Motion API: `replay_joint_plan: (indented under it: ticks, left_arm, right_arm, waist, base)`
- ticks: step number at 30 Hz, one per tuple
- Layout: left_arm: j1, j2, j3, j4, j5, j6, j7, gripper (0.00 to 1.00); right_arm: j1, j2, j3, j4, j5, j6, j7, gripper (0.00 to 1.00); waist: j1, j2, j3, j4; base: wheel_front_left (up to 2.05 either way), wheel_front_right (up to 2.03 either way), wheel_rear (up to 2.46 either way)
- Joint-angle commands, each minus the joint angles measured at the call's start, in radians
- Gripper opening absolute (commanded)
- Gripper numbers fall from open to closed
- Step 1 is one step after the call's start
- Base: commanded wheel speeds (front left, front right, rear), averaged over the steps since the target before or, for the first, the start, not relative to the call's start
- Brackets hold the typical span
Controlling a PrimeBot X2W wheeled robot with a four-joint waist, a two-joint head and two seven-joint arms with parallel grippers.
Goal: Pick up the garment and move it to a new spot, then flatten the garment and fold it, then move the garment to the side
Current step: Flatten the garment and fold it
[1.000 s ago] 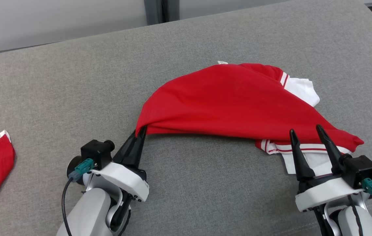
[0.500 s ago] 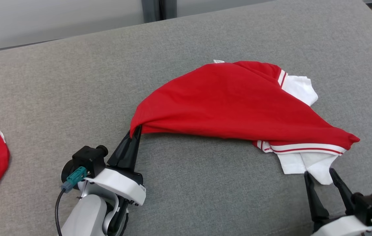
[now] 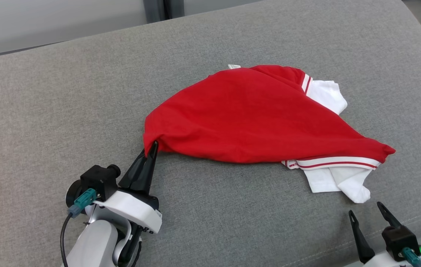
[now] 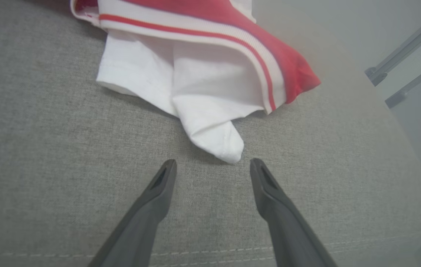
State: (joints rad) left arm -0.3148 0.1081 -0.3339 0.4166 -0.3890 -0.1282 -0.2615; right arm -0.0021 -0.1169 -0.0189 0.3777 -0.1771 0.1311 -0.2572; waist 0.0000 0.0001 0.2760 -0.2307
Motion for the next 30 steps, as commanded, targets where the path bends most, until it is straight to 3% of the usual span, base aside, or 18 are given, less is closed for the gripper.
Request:
replay_joint_plan:
  ticks: [1,16,18,22,24,25,26,27,28,29,30]
  left_arm:
    - [-0.013,0.007,0.001,-0.001,-0.008,-0.004,-0.003,0.0]
    - [-0.022,0.016,-0.021,0.004,-0.014,-0.004,-0.004,0.0]
    - [-0.021,0.017,-0.019,0.005,-0.014,-0.004,-0.004,0.0]
    - [-0.018,0.015,-0.018,0.006,-0.014,-0.004,-0.004,0.0]
    - [-0.014,0.014,-0.015,0.007,-0.013,-0.004,-0.004,0.0]
    - [-0.013,0.013,-0.015,0.007,-0.013,-0.004,-0.004,0.0]
    - [-0.012,0.013,-0.013,0.007,-0.012,-0.004,-0.004,0.0]
    - [-0.011,0.012,-0.012,0.006,-0.011,-0.004,-0.004,0.0]
    - [-0.01,0.011,-0.011,0.006,-0.01,-0.004,-0.004,0.0]
    - [-0.01,0.01,-0.011,0.006,-0.009,-0.004,-0.004,0.0]
    - [-0.01,0.009,-0.01,0.005,-0.008,-0.004,-0.004,0.0]
  right_arm:
    - [-0.029,0.003,-0.006,0.018,-0.014,0.0,-0.01,1.0]
    - [-0.101,0.007,-0.055,0.114,-0.037,-0.001,-0.009,1.0]
    - [-0.105,0.007,-0.059,0.124,-0.035,-0.001,-0.009,0.91]
    - [-0.108,0.007,-0.071,0.145,-0.028,0.0,-0.008,1.0]
    - [-0.106,0.007,-0.072,0.153,-0.025,0.0,-0.008,0.98]
    - [-0.107,0.007,-0.072,0.159,-0.021,-0.001,-0.008,0.88]
    - [-0.109,0.006,-0.07,0.164,-0.017,0.0,-0.008,0.57]
    - [-0.109,0.005,-0.068,0.167,-0.013,-0.001,-0.008,0.39]
    - [-0.11,0.004,-0.066,0.17,-0.011,0.0,-0.008,0.29]
    - [-0.11,0.003,-0.064,0.172,-0.007,-0.001,-0.008,0.0]
    - [-0.11,0.002,-0.062,0.173,-0.004,-0.001,-0.008,0.0]
  waist:
    - [0.0,-0.0001,0.002,0.002]
    - [0.0,-0.0001,0.017,0.044]
    - [0.0,-0.0001,0.015,0.047]
    - [0.0,-0.0001,0.01,0.05]
    - [0.0,-0.0001,0.007,0.05]
    - [0.0,-0.0001,0.006,0.049]
    - [0.0,-0.0001,0.005,0.049]
    - [0.0,-0.0001,0.004,0.048]
    - [0.0,-0.0001,0.004,0.048]
    - [0.0,-0.0001,0.003,0.048]
    - [0.0,-0.0001,0.003,0.048]
  base:
    - [0.0,0.0,0.0]
    - [0.0,0.0,0.0]
    - [0.0,0.0,0.0]
    - [0.0,0.0,0.0]
    - [0.0,0.0,0.0]
    - [0.0,0.0,0.0]
    - [0.0,0.0,0.0]
    - [0.0,0.0,0.0]
    - [0.0,0.0,0.0]
    - [0.0,0.0,0.0]
    - [0.0,0.0,0.0]
